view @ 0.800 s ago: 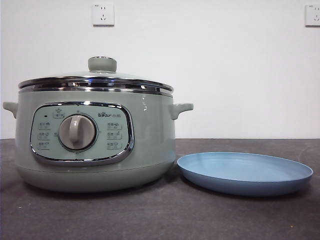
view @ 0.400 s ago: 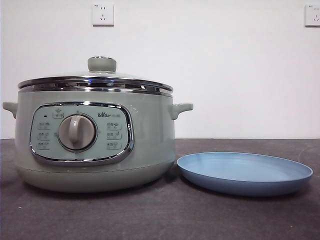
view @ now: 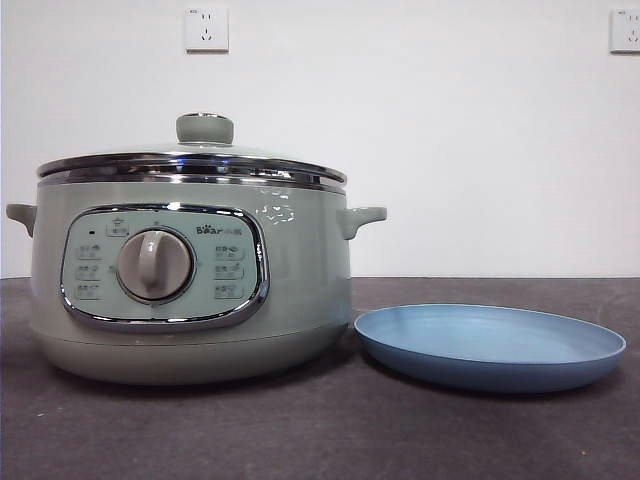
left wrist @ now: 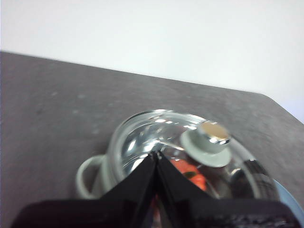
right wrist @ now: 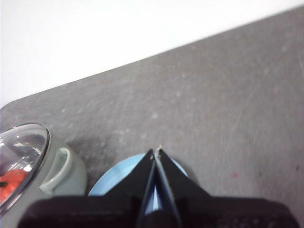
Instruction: Take the pumpkin out from the steamer,put the pumpkin in the blue plate,close the lid
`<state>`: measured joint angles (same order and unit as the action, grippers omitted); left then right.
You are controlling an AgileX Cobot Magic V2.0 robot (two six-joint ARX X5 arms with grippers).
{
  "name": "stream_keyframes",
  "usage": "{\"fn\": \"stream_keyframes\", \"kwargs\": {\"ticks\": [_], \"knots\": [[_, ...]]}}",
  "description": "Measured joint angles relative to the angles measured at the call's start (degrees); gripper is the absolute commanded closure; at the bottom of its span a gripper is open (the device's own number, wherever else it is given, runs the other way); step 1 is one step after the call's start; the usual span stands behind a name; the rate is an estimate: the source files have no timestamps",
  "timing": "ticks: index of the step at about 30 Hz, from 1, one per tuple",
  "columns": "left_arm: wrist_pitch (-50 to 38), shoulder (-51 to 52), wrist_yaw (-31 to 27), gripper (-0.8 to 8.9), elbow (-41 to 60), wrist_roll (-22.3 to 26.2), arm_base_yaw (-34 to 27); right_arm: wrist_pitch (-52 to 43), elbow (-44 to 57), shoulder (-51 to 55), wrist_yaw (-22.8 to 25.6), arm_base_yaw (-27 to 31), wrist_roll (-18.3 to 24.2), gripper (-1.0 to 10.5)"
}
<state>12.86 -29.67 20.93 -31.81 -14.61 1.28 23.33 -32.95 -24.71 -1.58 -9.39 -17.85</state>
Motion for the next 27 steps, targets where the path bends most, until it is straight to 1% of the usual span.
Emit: {"fn": "stream_keyframes", "kwargs": {"ticks": [4,8,10,11,13,14,17,18,21,25,27], "knots": [[2.40,-6.29,3.52,8.21,-6.10,3.02,0.00,2.14,-6.64,-5.49,-3.45,0.00,3.91,9.6],[7.30,-12.66,7.67,8.21,-12.09,6.51,0.02,4.35,-12.98,-11.19,-10.38,0.00,8.66,9.6],[9.79,-14.80,9.38,8.17,-14.03,8.17,0.02,5.44,-15.12,-13.22,-13.79,0.00,10.36,9.6],[11.26,-15.87,10.43,8.13,-15.21,9.29,0.02,5.97,-16.26,-14.58,-15.98,0.00,11.19,9.3],[12.15,-17.09,11.89,7.94,-16.59,10.75,0.20,6.29,-17.53,-16.39,-18.08,0.00,11.93,8.2],[12.13,-17.55,12.68,7.11,-17.11,11.28,0.44,6.27,-18.05,-17.33,-18.64,0.00,12.33,7.2],[11.93,-18.03,13.14,4.32,-17.38,12.07,0.98,6.25,-18.25,-19.08,-18.91,0.00,12.68,5.3],[11.93,-18.25,13.14,4.19,-17.38,12.07,1.18,6.25,-18.25,-19.54,-18.88,0.00,12.72,5.0],[11.67,-18.97,13.11,4.19,-17.38,11.69,1.97,6.25,-18.25,-20.63,-18.91,0.00,12.74,5.0],[7.96,-21.07,12.92,4.19,-17.51,9.81,3.91,6.25,-18.25,-21.59,-18.93,0.00,12.72,5.0],[8.20,-23.26,11.30,4.18,-18.86,9.35,5.62,6.25,-18.25,-22.03,-18.93,0.00,12.70,5.0]]}}
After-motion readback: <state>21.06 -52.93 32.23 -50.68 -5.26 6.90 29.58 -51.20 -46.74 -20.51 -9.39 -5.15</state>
